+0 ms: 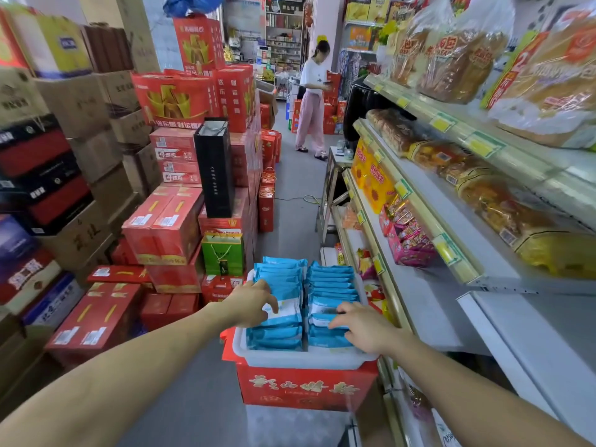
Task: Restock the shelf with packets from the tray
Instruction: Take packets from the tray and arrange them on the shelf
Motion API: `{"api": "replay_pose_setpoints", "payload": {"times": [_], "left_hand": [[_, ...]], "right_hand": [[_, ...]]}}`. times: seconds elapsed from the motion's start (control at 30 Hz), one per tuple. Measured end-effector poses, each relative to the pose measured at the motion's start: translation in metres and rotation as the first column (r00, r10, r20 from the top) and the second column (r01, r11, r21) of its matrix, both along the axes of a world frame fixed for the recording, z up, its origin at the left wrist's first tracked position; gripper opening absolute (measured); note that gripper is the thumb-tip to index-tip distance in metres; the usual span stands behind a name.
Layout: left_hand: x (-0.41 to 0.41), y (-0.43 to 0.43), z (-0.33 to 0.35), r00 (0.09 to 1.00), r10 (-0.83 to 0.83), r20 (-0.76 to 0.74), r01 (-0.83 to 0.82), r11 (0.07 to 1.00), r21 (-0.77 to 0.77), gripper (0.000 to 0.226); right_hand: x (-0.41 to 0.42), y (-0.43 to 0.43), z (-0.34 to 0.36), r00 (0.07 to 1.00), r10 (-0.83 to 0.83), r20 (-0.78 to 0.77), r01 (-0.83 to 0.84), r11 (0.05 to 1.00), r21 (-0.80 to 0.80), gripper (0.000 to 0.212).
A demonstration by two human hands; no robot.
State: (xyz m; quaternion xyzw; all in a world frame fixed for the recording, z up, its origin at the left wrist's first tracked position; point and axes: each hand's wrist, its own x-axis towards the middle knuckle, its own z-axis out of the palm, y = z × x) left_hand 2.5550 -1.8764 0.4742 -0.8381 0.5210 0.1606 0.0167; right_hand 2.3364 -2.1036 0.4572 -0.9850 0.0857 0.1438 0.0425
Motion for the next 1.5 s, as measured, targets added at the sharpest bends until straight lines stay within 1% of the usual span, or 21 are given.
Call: {"api": "replay_pose_setpoints", "payload": {"times": [0.13,0.27,0.33,0.4,0.43,0.53,0.6,0.67,0.77,0.9,1.0,1.07,1.13,1.23,1.37,1.43,1.5], "left_hand": [[0.001,-0.006,0.004,0.999,-0.027,0.018,0.027,0.999,0.03,0.036],[-0.002,-0.011,0.003,0.995,-0.094,0.024,0.092,0.993,0.077,0.038],[-0.003,-0.014,0.001,0.991,-0.131,-0.025,0.132,0.989,0.066,0.039],[-0.005,-0.017,-0.002,0.982,-0.146,-0.119,0.154,0.986,0.062,0.043],[-0.006,-0.019,-0.004,0.978,-0.155,-0.142,0.165,0.984,0.067,0.045],[-0.006,-0.021,-0.004,0.975,-0.193,-0.113,0.202,0.976,0.076,0.052],[0.0,-0.025,0.002,0.973,-0.202,-0.113,0.208,0.977,0.053,0.045],[0.009,-0.029,0.018,0.97,-0.208,-0.129,0.212,0.977,0.017,0.039],[0.02,-0.041,0.06,0.963,-0.219,-0.156,0.21,0.975,-0.075,0.041],[0.03,-0.058,0.141,0.943,-0.26,-0.205,0.23,0.96,-0.159,0.047],[0.032,-0.074,0.2,0.922,-0.32,-0.216,0.282,0.94,-0.19,0.054],[0.028,-0.088,0.24,0.906,-0.343,-0.249,0.294,0.932,-0.214,0.055],[0.02,-0.105,0.277,0.887,-0.386,-0.253,0.325,0.912,-0.251,0.054],[0.004,-0.126,0.323,0.873,-0.408,-0.268,0.315,0.89,-0.329,0.051],[-0.038,-0.157,0.382,0.835,-0.509,-0.21,0.377,0.807,-0.455,0.05],[-0.06,-0.173,0.405,0.81,-0.559,-0.178,0.422,0.766,-0.484,0.049],[-0.081,-0.19,0.422,0.783,-0.613,-0.109,0.495,0.719,-0.488,0.05]], "right_hand": [[0.002,0.003,-0.006,0.999,0.008,-0.044,-0.008,1.0,0.01,0.05],[0.004,0.007,0.0,1.0,0.014,0.012,-0.014,1.0,0.019,0.046],[0.006,0.006,0.008,0.999,-0.011,0.047,0.007,0.997,0.078,0.039],[0.008,0.003,0.018,0.997,-0.034,0.069,0.024,0.989,0.143,0.034],[0.008,0.001,0.025,0.996,-0.044,0.078,0.03,0.984,0.174,0.033],[0.01,-0.003,0.051,0.99,-0.101,0.097,0.068,0.952,0.299,0.032],[0.009,-0.005,0.07,0.988,-0.113,0.102,0.071,0.935,0.348,0.032],[0.01,-0.009,0.087,0.987,-0.11,0.116,0.063,0.934,0.352,0.034],[0.009,-0.016,0.118,0.98,-0.127,0.151,0.071,0.941,0.332,0.037],[0.001,-0.03,0.179,0.975,-0.141,0.173,0.091,0.959,0.27,0.038],[-0.01,-0.045,0.238,0.97,-0.144,0.196,0.106,0.976,0.19,0.037],[-0.022,-0.057,0.281,0.964,-0.152,0.219,0.125,0.983,0.134,0.035],[-0.038,-0.067,0.326,0.948,-0.165,0.273,0.152,0.986,0.068,0.034],[-0.064,-0.077,0.39,0.923,-0.203,0.328,0.214,0.977,0.001,0.032],[-0.124,-0.096,0.452,0.882,-0.275,0.384,0.301,0.954,-0.008,0.028],[-0.161,-0.105,0.474,0.853,-0.324,0.41,0.346,0.938,0.021,0.027],[-0.199,-0.112,0.489,0.814,-0.374,0.445,0.415,0.91,0.005,0.027]]}}
